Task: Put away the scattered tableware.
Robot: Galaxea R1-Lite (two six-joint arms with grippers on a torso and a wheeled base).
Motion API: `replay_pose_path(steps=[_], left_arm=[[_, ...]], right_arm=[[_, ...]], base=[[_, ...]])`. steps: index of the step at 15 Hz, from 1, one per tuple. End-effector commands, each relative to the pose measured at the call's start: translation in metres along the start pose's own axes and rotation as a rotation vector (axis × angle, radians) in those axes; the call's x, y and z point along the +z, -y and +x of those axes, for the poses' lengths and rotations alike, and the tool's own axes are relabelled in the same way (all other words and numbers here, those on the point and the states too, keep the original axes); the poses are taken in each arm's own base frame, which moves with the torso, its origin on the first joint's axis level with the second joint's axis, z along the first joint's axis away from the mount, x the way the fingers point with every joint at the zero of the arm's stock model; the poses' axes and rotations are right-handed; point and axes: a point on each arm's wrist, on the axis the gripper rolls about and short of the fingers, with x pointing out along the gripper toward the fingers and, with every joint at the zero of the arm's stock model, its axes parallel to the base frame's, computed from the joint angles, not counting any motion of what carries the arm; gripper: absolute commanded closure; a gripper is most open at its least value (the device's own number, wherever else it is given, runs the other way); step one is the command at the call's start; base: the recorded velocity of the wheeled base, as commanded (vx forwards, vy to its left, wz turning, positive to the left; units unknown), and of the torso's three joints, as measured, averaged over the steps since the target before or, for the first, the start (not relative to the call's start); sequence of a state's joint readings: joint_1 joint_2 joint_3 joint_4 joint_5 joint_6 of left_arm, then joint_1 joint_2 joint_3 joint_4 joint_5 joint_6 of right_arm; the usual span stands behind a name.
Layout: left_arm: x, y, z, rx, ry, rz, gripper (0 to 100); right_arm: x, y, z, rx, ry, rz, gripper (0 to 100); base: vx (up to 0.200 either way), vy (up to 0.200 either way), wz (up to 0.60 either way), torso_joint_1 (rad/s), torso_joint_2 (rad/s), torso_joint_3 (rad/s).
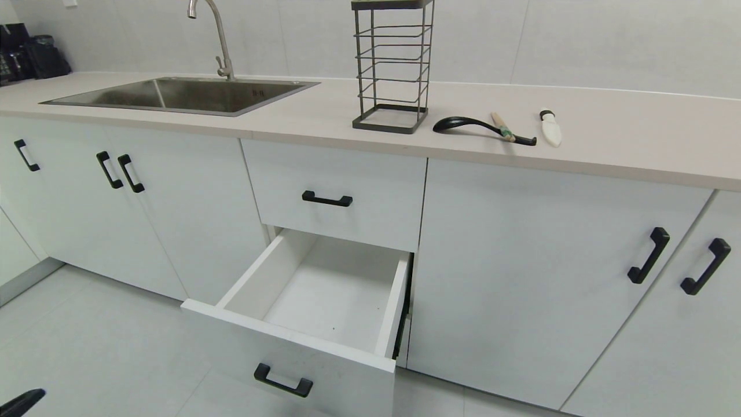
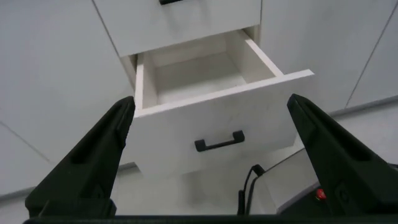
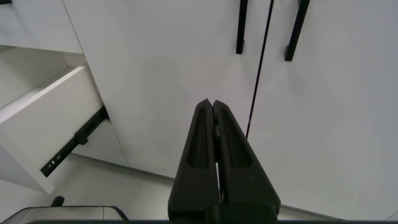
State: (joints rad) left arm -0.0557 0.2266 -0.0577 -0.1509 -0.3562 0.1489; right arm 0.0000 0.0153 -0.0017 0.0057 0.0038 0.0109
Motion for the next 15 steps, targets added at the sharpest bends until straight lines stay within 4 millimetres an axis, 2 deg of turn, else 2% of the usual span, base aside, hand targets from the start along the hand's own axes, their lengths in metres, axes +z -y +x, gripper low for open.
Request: replay_pose_path(steps=[1, 6, 15], left_arm=[[-0.023, 0.006, -0.011, 0.127, 0.027, -0.003, 0], [-0.035, 0.006, -0.017, 0.365, -0.008, -0.16, 0], [-0.035, 0.006, -0.017, 0.36, -0.009, -0.152, 0]], right_arm=[[0.0, 0.0, 0.0, 0.001, -0.001, 0.0, 100], [0.0, 0.0, 0.0, 0.001, -0.001, 0.0, 100], [0.0, 0.0, 0.0, 0.001, -0.001, 0.0, 100]], base=[[0.0, 0.0, 0.0, 0.0, 0.0, 0.0], [0.0, 0.0, 0.0, 0.0, 0.0, 0.0], [0.0, 0.0, 0.0, 0.0, 0.0, 0.0]])
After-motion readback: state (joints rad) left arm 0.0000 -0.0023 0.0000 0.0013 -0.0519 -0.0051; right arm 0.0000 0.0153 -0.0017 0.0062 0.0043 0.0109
